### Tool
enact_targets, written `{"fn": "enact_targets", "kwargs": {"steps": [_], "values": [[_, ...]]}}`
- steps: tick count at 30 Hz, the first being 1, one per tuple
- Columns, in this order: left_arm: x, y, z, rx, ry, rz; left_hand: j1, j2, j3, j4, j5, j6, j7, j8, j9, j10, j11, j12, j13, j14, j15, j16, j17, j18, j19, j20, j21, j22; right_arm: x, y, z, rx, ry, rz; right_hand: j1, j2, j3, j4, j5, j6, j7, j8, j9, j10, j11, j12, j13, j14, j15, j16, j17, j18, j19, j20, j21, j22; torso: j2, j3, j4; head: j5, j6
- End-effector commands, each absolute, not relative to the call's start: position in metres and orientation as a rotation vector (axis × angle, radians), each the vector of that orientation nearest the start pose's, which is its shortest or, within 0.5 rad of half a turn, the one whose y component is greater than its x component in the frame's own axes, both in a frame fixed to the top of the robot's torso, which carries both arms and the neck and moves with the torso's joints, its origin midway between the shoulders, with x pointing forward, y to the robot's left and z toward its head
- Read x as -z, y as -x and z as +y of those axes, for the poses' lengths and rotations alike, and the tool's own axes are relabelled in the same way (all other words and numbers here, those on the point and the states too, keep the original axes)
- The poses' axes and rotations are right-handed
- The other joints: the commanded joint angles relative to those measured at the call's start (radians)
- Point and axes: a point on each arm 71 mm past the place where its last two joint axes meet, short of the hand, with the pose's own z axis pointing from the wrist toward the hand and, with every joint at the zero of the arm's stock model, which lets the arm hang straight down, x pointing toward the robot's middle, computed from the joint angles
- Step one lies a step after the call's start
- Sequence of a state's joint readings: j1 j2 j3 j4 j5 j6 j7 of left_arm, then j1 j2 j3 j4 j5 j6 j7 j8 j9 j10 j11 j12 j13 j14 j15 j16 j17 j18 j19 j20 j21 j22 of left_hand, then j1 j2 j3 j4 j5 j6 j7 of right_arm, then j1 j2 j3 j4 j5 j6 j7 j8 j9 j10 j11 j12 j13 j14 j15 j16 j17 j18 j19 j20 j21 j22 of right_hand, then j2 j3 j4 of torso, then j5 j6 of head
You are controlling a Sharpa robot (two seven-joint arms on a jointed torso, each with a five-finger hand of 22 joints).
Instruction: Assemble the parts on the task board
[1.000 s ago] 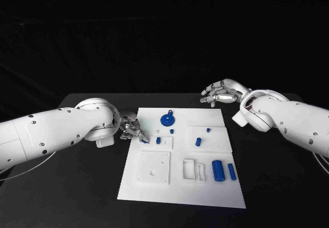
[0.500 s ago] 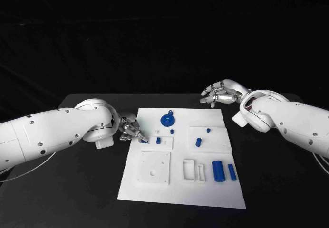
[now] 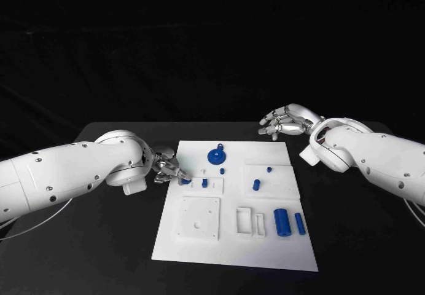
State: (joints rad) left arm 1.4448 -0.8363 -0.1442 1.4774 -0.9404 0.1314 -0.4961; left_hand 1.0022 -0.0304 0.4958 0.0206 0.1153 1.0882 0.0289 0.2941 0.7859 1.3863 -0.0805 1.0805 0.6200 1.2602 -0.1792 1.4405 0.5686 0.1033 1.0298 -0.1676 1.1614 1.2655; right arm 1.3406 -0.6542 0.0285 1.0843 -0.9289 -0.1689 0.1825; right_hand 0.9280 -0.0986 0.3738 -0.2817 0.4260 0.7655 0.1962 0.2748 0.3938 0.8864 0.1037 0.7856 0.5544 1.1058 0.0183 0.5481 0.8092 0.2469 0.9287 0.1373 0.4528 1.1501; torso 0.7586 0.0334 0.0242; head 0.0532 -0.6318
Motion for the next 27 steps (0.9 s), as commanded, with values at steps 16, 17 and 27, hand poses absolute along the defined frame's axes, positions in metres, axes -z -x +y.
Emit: {"fn": "enact_targets", "kwargs": {"steps": [16, 17, 27], "values": [[0.1498, -0.5089, 0.2289, 0.491, 0.330, 2.236, -0.015, -0.016, 0.224, -0.224, -0.010, -0.015, 0.000, 0.026, 0.036, 0.005, -0.003, -0.003, -0.005, -0.001, -0.010, -0.008, -0.005, 0.010, 0.012, -0.099, 0.004, -0.005, 0.1094, -0.5826, -0.2285, -0.963, -0.213, 1.578, -0.009, 0.004, 0.000, -0.001, 0.004, -0.006, 0.013, 0.003, -0.002, -0.006, -0.002, 0.007, -0.002, 0.008, 0.002, -0.006, 0.001, 0.015, 0.006, 0.001, -0.004, 0.002, 0.000, -0.0003, -0.0001, -0.002, 0.004], [0.1497, -0.5089, 0.2289, 0.494, 0.335, 2.236, -0.015, -0.016, 0.225, -0.226, -0.011, -0.019, 0.001, 0.026, 0.037, 0.005, -0.003, -0.004, -0.006, -0.001, -0.010, -0.008, -0.005, 0.010, 0.012, -0.099, 0.004, -0.005, 0.1094, -0.5826, -0.2285, -0.963, -0.212, 1.578, -0.009, 0.004, 0.000, -0.001, 0.004, -0.006, 0.013, 0.003, -0.002, -0.006, -0.002, 0.007, -0.002, 0.008, 0.002, -0.006, 0.001, 0.015, 0.006, 0.001, -0.005, 0.002, 0.000, -0.0004, 0.0001, -0.002, 0.005], [0.1480, -0.5085, 0.2290, 0.523, 0.369, 2.233, -0.009, -0.014, 0.235, -0.241, 0.015, -0.048, 0.009, 0.020, 0.041, 0.004, 0.005, -0.005, -0.007, -0.001, -0.003, -0.011, -0.007, 0.010, 0.012, -0.100, 0.002, -0.007, 0.1094, -0.5827, -0.2278, -0.964, -0.213, 1.579, -0.010, 0.004, 0.000, -0.001, 0.004, -0.006, 0.013, 0.003, -0.002, -0.007, -0.002, 0.007, -0.002, 0.008, 0.002, -0.007, 0.002, 0.015, 0.006, 0.001, -0.005, 0.002, 0.000, -0.0001, 0.0007, -0.001, 0.007]]}}
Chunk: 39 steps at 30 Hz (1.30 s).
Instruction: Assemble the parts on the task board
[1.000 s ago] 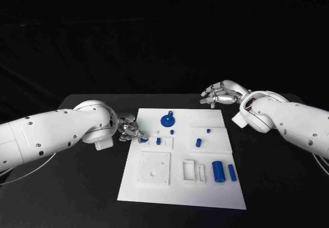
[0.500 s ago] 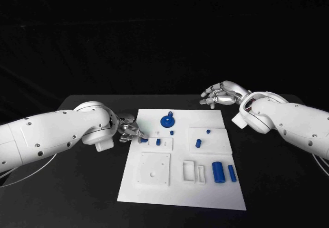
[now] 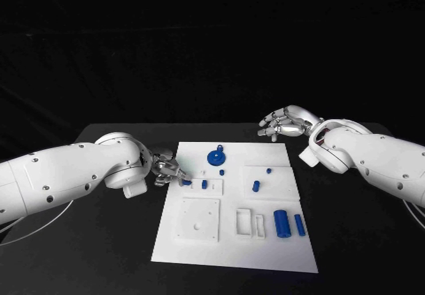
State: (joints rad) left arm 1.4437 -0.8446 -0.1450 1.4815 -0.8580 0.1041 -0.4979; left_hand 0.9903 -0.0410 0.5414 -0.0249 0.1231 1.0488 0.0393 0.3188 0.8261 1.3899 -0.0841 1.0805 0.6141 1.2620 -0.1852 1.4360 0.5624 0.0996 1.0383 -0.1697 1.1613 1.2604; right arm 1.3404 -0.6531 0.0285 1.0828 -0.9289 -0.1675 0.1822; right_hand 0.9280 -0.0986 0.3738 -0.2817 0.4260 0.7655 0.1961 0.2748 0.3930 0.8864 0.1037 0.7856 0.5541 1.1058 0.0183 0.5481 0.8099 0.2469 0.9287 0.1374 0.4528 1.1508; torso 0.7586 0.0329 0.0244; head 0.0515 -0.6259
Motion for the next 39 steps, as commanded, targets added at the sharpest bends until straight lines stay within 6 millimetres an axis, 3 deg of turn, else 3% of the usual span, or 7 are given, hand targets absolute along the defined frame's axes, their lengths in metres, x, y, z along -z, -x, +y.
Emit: {"fn": "enact_targets", "kwargs": {"steps": [1, 10, 18, 39], "values": [[0.148, -0.508, 0.229, 0.526, 0.372, 2.233, 0.003, -0.004, 0.190, -0.197, 0.009, -0.010, -0.001, -0.005, 0.001, 0.001, 0.009, -0.005, -0.001, -0.003, 0.003, -0.006, -0.001, 0.013, 0.004, -0.098, 0.002, -0.002, 0.109, -0.583, -0.228, -0.964, -0.212, 1.579, -0.010, 0.004, 0.000, -0.001, 0.004, -0.006, 0.013, 0.003, -0.001, -0.007, -0.002, 0.007, -0.002, 0.008, 0.002, -0.007, 0.001, 0.015, 0.006, 0.001, -0.005, 0.001, 0.000, 0.0003, 0.0007, 0.000, 0.001], [0.145, -0.509, 0.227, 0.535, 0.365, 2.234, 0.005, 0.001, 0.194, -0.205, 0.029, -0.014, 0.001, -0.002, 0.005, 0.002, 0.011, -0.005, -0.001, -0.002, 0.005, -0.006, -0.001, 0.013, 0.004, -0.098, 0.002, -0.002, 0.109, -0.583, -0.227, -0.965, -0.212, 1.579, -0.010, 0.005, 0.000, -0.001, 0.004, -0.006, 0.013, 0.003, -0.001, -0.007, -0.002, 0.007, -0.002, 0.008, 0.002, -0.007, 0.001, 0.015, 0.006, 0.001, -0.005, 0.002, 0.001, 0.0000, -0.0011, 0.001, 0.002], [0.139, -0.509, 0.224, 0.539, 0.351, 2.227, 0.002, -0.002, 0.199, -0.212, 0.088, -0.009, -0.002, 0.012, 0.019, 0.001, 0.008, -0.005, -0.002, -0.002, 0.003, -0.007, -0.001, 0.011, 0.005, -0.097, 0.003, -0.002, 0.109, -0.583, -0.226, -0.966, -0.212, 1.579, -0.010, 0.005, 0.000, -0.001, 0.004, -0.006, 0.013, 0.003, -0.001, -0.007, -0.002, 0.007, -0.002, 0.008, 0.002, -0.007, 0.001, 0.015, 0.006, 0.001, -0.005, 0.002, 0.001, 0.0007, -0.0007, 0.001, 0.001], [0.135, -0.512, 0.214, 0.492, 0.245, 2.193, 0.003, -0.005, 0.200, -0.217, 0.103, -0.007, -0.004, 0.023, 0.031, 0.002, 0.006, -0.005, -0.002, -0.001, 0.001, -0.007, -0.002, 0.011, 0.006, -0.098, 0.004, -0.002, 0.110, -0.583, -0.226, -0.966, -0.212, 1.579, -0.011, 0.005, 0.000, -0.002, 0.004, -0.006, 0.013, 0.003, -0.002, -0.007, -0.002, 0.008, -0.003, 0.008, 0.002, -0.007, 0.002, 0.015, 0.006, 0.001, -0.006, 0.002, 0.000, -0.0001, 0.0008, -0.001, 0.000]]}}
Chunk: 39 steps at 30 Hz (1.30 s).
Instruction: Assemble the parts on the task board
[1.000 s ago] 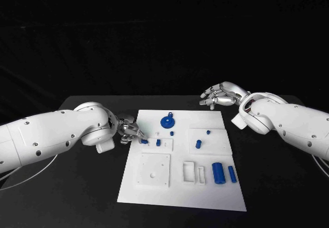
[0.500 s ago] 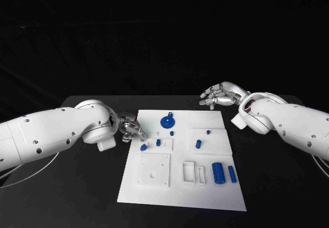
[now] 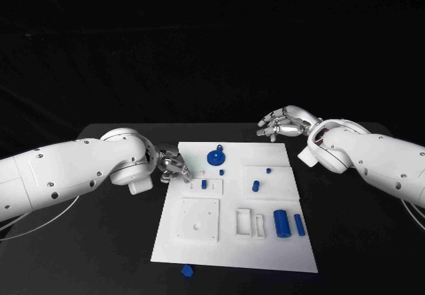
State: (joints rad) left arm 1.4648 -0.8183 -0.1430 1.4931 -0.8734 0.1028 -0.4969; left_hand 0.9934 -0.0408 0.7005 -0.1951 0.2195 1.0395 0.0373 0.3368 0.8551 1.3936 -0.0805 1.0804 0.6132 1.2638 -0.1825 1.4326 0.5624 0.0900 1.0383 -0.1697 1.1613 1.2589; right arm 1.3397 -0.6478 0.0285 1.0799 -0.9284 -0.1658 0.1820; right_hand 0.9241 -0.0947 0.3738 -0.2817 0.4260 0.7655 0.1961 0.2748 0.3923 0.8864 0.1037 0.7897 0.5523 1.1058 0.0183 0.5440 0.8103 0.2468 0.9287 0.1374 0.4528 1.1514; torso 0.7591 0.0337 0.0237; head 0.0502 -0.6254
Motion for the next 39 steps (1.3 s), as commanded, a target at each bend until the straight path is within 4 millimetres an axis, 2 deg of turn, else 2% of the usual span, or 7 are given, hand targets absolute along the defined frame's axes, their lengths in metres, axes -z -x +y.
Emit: {"fn": "enact_targets", "kwargs": {"steps": [1, 20, 21, 22, 24, 28, 39], "values": [[0.134, -0.512, 0.215, 0.492, 0.243, 2.189, -0.001, -0.005, 0.040, -0.046, 0.006, 0.002, -0.002, 0.005, 0.002, -0.002, 0.002, -0.005, -0.001, -0.003, -0.002, -0.003, -0.002, 0.020, 0.006, -0.098, 0.004, -0.001, 0.110, -0.583, -0.226, -0.966, -0.213, 1.579, -0.007, 0.001, 0.000, -0.002, 0.004, -0.006, 0.013, 0.003, -0.001, -0.007, -0.002, 0.004, -0.001, 0.008, 0.002, -0.003, 0.002, 0.015, 0.006, 0.001, -0.006, 0.002, -0.001, -0.0012, 0.0020, 0.001, 0.000], [0.130, -0.514, 0.224, 0.560, 0.308, 2.120, -0.008, -0.012, 0.038, -0.039, -0.006, -0.008, 0.000, 0.001, 0.003, -0.002, 0.004, -0.005, -0.002, -0.002, -0.001, -0.004, -0.002, 0.020, 0.008, -0.098, 0.003, -0.002, 0.110, -0.581, -0.228, -0.966, -0.213, 1.576, -0.006, 0.001, 0.000, -0.002, 0.004, -0.006, 0.013, 0.003, -0.001, -0.007, -0.002, 0.004, -0.001, 0.008, 0.002, -0.004, 0.002, 0.015, 0.006, 0.001, -0.006, 0.002, -0.001, -0.0040, 0.0026, 0.012, -0.004], [0.130, -0.514, 0.224, 0.563, 0.312, 2.117, -0.010, -0.016, 0.036, -0.038, -0.009, -0.008, 0.000, 0.001, 0.003, -0.002, 0.004, -0.006, -0.002, -0.003, 0.000, -0.004, -0.002, 0.020, 0.008, -0.098, 0.003, -0.002, 0.110, -0.581, -0.228, -0.967, -0.213, 1.576, -0.006, 0.001, 0.000, -0.002, 0.004, -0.006, 0.013, 0.003, -0.001, -0.007, -0.002, 0.004, -0.001, 0.008, 0.002, -0.004, 0.002, 0.015, 0.006, 0.001, -0.006, 0.002, -0.001, -0.0039, 0.0022, 0.013, -0.005], [0.130, -0.514, 0.225, 0.565, 0.315, 2.113, -0.035, -0.054, 0.019, -0.026, -0.063, -0.013, -0.001, 0.000, 0.003, -0.012, 0.003, -0.013, -0.005, -0.009, 0.008, -0.011, -0.005, 0.017, 0.005, -0.095, 0.000, -0.004, 0.111, -0.580, -0.228, -0.969, -0.212, 1.577, -0.003, 0.002, 0.002, -0.004, 0.003, -0.006, 0.013, 0.004, -0.001, -0.007, -0.002, 0.004, -0.002, 0.008, 0.002, -0.004, 0.002, 0.015, 0.007, 0.000, -0.006, 0.002, -0.002, -0.0041, 0.0022, 0.014, -0.005], [0.129, -0.515, 0.226, 0.571, 0.321, 2.105, -0.028, -0.063, 0.029, -0.016, -0.088, -0.018, -0.001, -0.001, 0.005, -0.021, 0.003, -0.022, -0.009, -0.017, 0.000, -0.023, -0.011, 0.018, 0.000, -0.094, -0.009, -0.010, 0.112, -0.579, -0.227, -0.971, -0.211, 1.578, -0.001, 0.002, 0.002, -0.004, 0.002, -0.006, 0.013, 0.004, -0.001, -0.007, -0.002, 0.004, -0.002, 0.008, 0.002, -0.004, 0.002, 0.015, 0.007, 0.000, -0.007, 0.003, -0.003, -0.0043, 0.0016, 0.018, -0.003], [0.128, -0.517, 0.228, 0.606, 0.366, 2.070, -0.020, -0.076, 0.034, 0.002, -0.091, -0.021, -0.003, 0.002, 0.009, -0.020, 0.001, -0.028, -0.013, -0.015, -0.003, -0.032, -0.015, 0.016, 0.001, -0.094, -0.018, -0.016, 0.116, -0.576, -0.225, -0.981, -0.209, 1.585, 0.005, 0.002, 0.004, -0.006, 0.000, -0.005, 0.013, 0.004, -0.001, -0.006, -0.002, 0.005, -0.003, 0.009, 0.002, -0.004, 0.003, 0.015, 0.007, -0.001, -0.007, 0.003, -0.004, -0.0050, 0.0013, 0.025, -0.002], [0.123, -0.523, 0.234, 0.714, 0.478, 1.970, -0.002, -0.123, 0.041, 0.042, -0.103, -0.078, 0.021, -0.010, -0.011, -0.093, 0.025, -0.136, -0.063, -0.074, 0.022, -0.145, -0.061, -0.007, -0.055, -0.074, -0.092, -0.054, 0.125, -0.560, -0.206, -1.032, -0.155, 1.615, 0.081, -0.002, 0.024, -0.009, -0.027, 0.009, 0.009, 0.015, -0.001, 0.009, -0.007, -0.025, -0.033, 0.008, 0.003, -0.009, 0.009, 0.015, 0.005, 0.000, -0.012, 0.012, -0.019, -0.0145, 0.0024, 0.036, -0.006]]}}
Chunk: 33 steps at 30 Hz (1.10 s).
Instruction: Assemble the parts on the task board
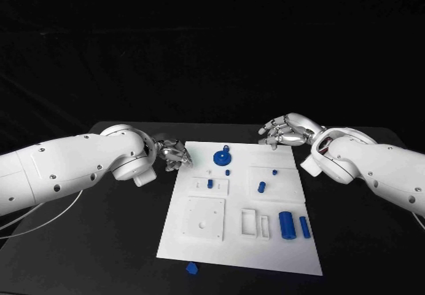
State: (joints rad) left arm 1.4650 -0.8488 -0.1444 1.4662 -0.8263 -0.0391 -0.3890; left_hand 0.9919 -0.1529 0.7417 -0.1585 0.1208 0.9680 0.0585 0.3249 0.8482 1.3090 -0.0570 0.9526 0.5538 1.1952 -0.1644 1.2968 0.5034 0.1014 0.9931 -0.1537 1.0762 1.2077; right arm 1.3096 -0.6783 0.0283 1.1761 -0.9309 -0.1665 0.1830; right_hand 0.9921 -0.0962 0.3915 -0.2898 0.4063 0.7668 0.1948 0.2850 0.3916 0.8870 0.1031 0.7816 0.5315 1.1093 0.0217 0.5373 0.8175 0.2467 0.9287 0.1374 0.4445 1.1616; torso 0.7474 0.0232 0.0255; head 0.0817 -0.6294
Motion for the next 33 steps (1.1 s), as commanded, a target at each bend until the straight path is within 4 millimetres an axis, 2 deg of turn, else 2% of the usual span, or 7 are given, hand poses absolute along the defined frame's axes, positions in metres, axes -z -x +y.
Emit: {"fn": "enact_targets", "kwargs": {"steps": [1, 3, 7, 11, 15, 20, 33], "values": [[0.122, -0.524, 0.235, 0.731, 0.488, 1.956, -0.003, -0.018, 0.001, 0.009, -0.011, -0.010, 0.003, 0.001, -0.007, -0.022, 0.004, -0.023, -0.010, -0.017, 0.008, -0.024, -0.009, -0.021, -0.020, -0.087, -0.017, -0.007, 0.126, -0.559, -0.203, -1.037, -0.146, 1.619, 0.021, -0.001, 0.010, -0.001, -0.010, 0.010, 0.009, 0.006, 0.000, 0.015, -0.006, -0.030, -0.022, 0.004, -0.001, -0.004, 0.002, 0.015, 0.004, 0.001, -0.005, 0.003, -0.011, -0.0049, 0.0006, 0.006, -0.003], [0.121, -0.525, 0.236, 0.754, 0.509, 1.931, -0.007, -0.035, 0.001, 0.018, -0.063, -0.029, 0.011, -0.005, -0.020, -0.058, 0.019, -0.068, -0.031, -0.049, 0.024, -0.070, -0.027, -0.030, -0.051, -0.077, -0.049, -0.021, 0.129, -0.554, -0.197, -1.050, -0.129, 1.628, 0.046, -0.002, 0.018, -0.003, -0.017, 0.016, 0.008, 0.009, -0.002, 0.051, -0.008, -0.088, -0.061, 0.004, 0.000, -0.007, 0.005, 0.015, 0.003, 0.003, -0.009, 0.008, -0.016, -0.0068, 0.0003, 0.009, -0.003], [0.121, -0.527, 0.237, 0.803, 0.527, 1.892, -0.008, -0.060, -0.004, 0.027, -0.069, -0.054, 0.037, -0.019, -0.051, -0.101, 0.043, -0.151, -0.070, -0.096, 0.057, -0.150, -0.060, -0.049, -0.104, -0.051, -0.105, -0.046, 0.132, -0.543, -0.187, -1.077, -0.090, 1.649, 0.092, -0.009, 0.033, -0.006, -0.035, 0.029, 0.005, 0.015, -0.003, 0.119, -0.011, -0.210, -0.125, 0.009, -0.001, -0.011, 0.008, 0.015, 0.010, 0.002, -0.014, 0.016, -0.024, -0.0098, 0.0001, 0.016, -0.007], [0.125, -0.527, 0.237, 0.852, 0.538, 1.867, 0.014, -0.074, -0.025, 0.022, -0.070, -0.068, 0.055, -0.028, -0.094, -0.122, 0.072, -0.274, -0.129, -0.102, 0.091, -0.231, -0.089, -0.050, -0.125, -0.018, -0.150, -0.070, 0.137, -0.528, -0.171, -1.092, 0.001, 1.662, 0.127, -0.011, 0.054, -0.006, -0.059, 0.043, 0.005, 0.025, -0.001, 0.155, -0.007, -0.336, -0.177, 0.044, -0.017, -0.001, 0.014, 0.015, 0.052, -0.014, -0.006, 0.019, -0.040, -0.0149, 0.0007, 0.031, -0.024], [0.131, -0.526, 0.237, 0.872, 0.538, 1.857, 0.094, -0.081, -0.018, -0.024, -0.071, -0.079, 0.079, -0.028, -0.121, -0.186, 0.095, -0.408, -0.189, -0.081, 0.098, -0.237, -0.079, -0.039, -0.111, -0.012, -0.150, -0.070, 0.142, -0.513, -0.156, -1.109, 0.081, 1.675, 0.146, -0.012, 0.061, -0.005, -0.070, 0.070, -0.005, 0.040, 0.003, 0.147, 0.002, -0.432, -0.219, 0.090, -0.024, 0.021, 0.026, 0.015, 0.103, -0.035, 0.015, 0.027, -0.054, -0.0186, 0.0028, 0.052, -0.050], [0.136, -0.527, 0.237, 0.899, 0.541, 1.826, 0.153, -0.066, -0.008, -0.060, -0.070, -0.079, 0.082, -0.021, -0.137, -0.173, 0.099, -0.456, -0.205, -0.073, 0.100, -0.240, -0.070, -0.035, -0.105, -0.008, -0.151, -0.069, 0.150, -0.494, -0.136, -1.118, 0.198, 1.679, 0.172, -0.018, 0.066, -0.005, -0.090, 0.093, -0.016, 0.051, 0.007, 0.189, -0.010, -0.488, -0.244, 0.159, -0.039, 0.057, 0.046, 0.015, 0.166, -0.065, 0.052, 0.046, -0.065, -0.0229, 0.0048, 0.073, -0.076], [0.145, -0.532, 0.237, 0.926, 0.588, 1.800, 0.162, -0.051, -0.012, -0.070, -0.068, -0.079, 0.081, -0.006, -0.169, -0.136, 0.098, -0.511, -0.212, -0.068, 0.100, -0.251, -0.056, -0.036, -0.100, -0.005, -0.157, -0.069, 0.175, -0.442, -0.092, -1.097, 0.516, 1.689, 0.192, -0.038, 0.052, -0.005, -0.096, 0.100, -0.028, 0.049, 0.011, 0.321, -0.043, -0.465, -0.203, 0.187, -0.068, 0.110, 0.111, 0.015, 0.198, -0.083, 0.093, 0.082, -0.090, -0.0297, 0.0046, 0.132, -0.137]]}}
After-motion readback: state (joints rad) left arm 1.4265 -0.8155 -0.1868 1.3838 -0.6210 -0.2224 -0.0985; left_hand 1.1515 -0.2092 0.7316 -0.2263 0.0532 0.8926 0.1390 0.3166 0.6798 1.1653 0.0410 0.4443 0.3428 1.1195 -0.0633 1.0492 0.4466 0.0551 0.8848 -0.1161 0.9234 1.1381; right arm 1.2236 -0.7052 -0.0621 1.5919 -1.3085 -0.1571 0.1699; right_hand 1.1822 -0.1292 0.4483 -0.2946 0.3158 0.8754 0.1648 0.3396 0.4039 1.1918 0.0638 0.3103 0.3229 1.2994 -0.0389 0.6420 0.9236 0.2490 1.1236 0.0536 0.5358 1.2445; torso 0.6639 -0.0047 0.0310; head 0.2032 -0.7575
